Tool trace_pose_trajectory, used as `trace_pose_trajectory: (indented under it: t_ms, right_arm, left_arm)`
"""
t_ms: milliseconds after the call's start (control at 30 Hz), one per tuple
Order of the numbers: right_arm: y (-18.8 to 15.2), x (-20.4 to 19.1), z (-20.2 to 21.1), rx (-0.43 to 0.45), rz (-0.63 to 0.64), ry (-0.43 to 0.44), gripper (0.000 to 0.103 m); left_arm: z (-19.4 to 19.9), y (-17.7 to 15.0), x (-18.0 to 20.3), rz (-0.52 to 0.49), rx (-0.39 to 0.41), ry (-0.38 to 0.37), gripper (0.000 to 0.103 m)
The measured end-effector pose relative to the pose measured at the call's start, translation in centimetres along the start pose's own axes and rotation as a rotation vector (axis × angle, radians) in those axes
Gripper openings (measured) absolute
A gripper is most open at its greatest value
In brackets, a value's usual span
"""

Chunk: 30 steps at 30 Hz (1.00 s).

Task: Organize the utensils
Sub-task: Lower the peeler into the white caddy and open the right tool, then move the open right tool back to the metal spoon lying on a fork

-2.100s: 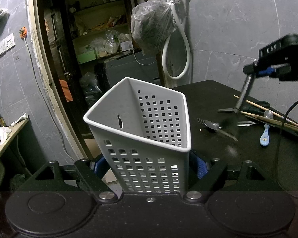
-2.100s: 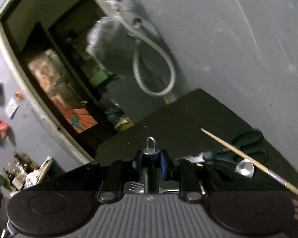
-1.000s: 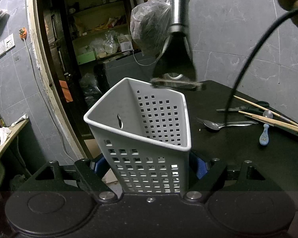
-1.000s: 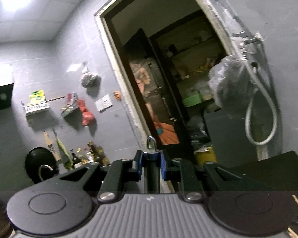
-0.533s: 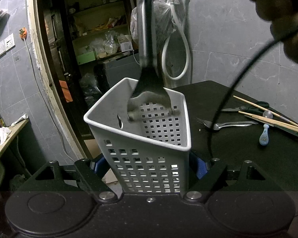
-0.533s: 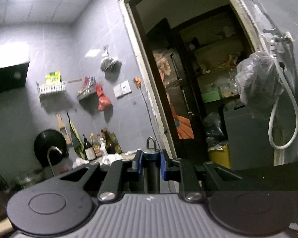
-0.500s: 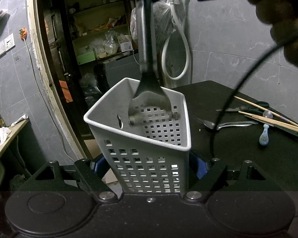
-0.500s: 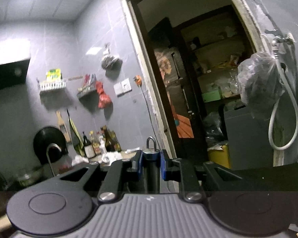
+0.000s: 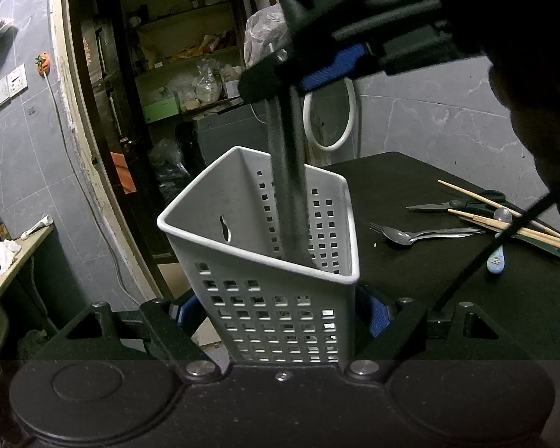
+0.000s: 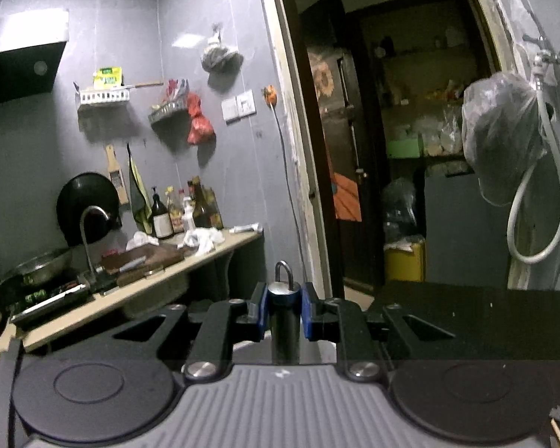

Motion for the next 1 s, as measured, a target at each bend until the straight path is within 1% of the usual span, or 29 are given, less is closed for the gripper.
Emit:
trace_pose_trajectory:
  t_ms: [133, 167, 200, 233, 300, 333, 367, 400, 500, 567, 633, 733, 800, 900, 1000]
  right_arm:
    - [-0.5, 0.1, 0.4, -0.007, -0.006, -0.005, 0.023]
    - [-0.6, 0.1, 0.5, -0.01, -0.007, -0.006, 0.027]
    - [-0.7, 0.1, 0.6, -0.012, -0.008, -0.009, 0.035]
    - [-0.6, 0.1, 0.7, -0.012, -0.01, -0.014, 0.039]
    - [-0.5, 0.2, 1.0, -0.006, -0.018, -0.02, 0.052]
    - [-0.5, 0.2, 1.3, 0.002, -0.021, -0.027, 0.055]
    - [-0.4, 0.3, 1.5, 0.01, -0.022, -0.036, 0.06]
    - [-0.4, 0.4, 1.8, 0.018, -0.022, -0.049, 0.063]
    - [-0.2, 1.2, 2.7, 0.056, -0.033, -0.114, 0.084]
    - [-0.3, 2.3, 3.3, 0.073, -0.045, -0.167, 0.093]
    - [-0.7, 3.7, 3.6, 0.071, -0.061, -0.238, 0.096]
    - [-1.7, 5.9, 3.9, 0.042, -0.094, -0.339, 0.102]
    - [-2.4, 7.1, 4.0, 0.014, -0.098, -0.407, 0.103]
    - [-3.8, 8.3, 3.9, -0.039, -0.08, -0.487, 0.103]
    - [-5.4, 9.3, 3.1, -0.105, -0.079, -0.539, 0.103]
  left_arm:
    - [0.0, 0.0, 0.0, 0.0, -0.001, -0.003, 0.084]
    - [0.0, 0.1, 0.0, 0.0, -0.001, -0.005, 0.084]
    - [0.1, 0.1, 0.0, -0.001, -0.001, -0.004, 0.084]
    - [0.1, 0.2, -0.1, -0.002, 0.0, -0.004, 0.084]
    - [0.1, 0.2, -0.1, -0.001, 0.0, -0.004, 0.084]
    - [0.2, 0.2, -0.1, -0.001, 0.0, -0.004, 0.084]
    - [0.2, 0.2, -0.1, -0.001, 0.0, -0.003, 0.084]
    - [0.2, 0.2, -0.1, -0.001, 0.0, -0.004, 0.084]
    - [0.1, 0.2, -0.1, -0.001, -0.001, -0.003, 0.084]
    - [0.2, 0.2, -0.1, -0.002, 0.0, -0.004, 0.084]
    - [0.2, 0.2, -0.1, -0.001, 0.0, -0.004, 0.084]
    - [0.2, 0.2, -0.1, -0.002, 0.0, -0.004, 0.084]
    - [0.2, 0.2, -0.1, -0.001, 0.0, -0.004, 0.084]
    - [0.1, 0.2, -0.1, -0.002, 0.0, -0.003, 0.084]
    - [0.2, 0.1, -0.1, -0.001, 0.0, -0.003, 0.084]
Point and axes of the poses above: each gripper's, at about its wrist camera, not at the fingertips, and z roughly against the way its jaws point, x to its right, y to its top, the point moved 3 cm from there along -z, roughly the way its jaws point, and after that the axes turned 1 degree about z, right-handed, at the moved point
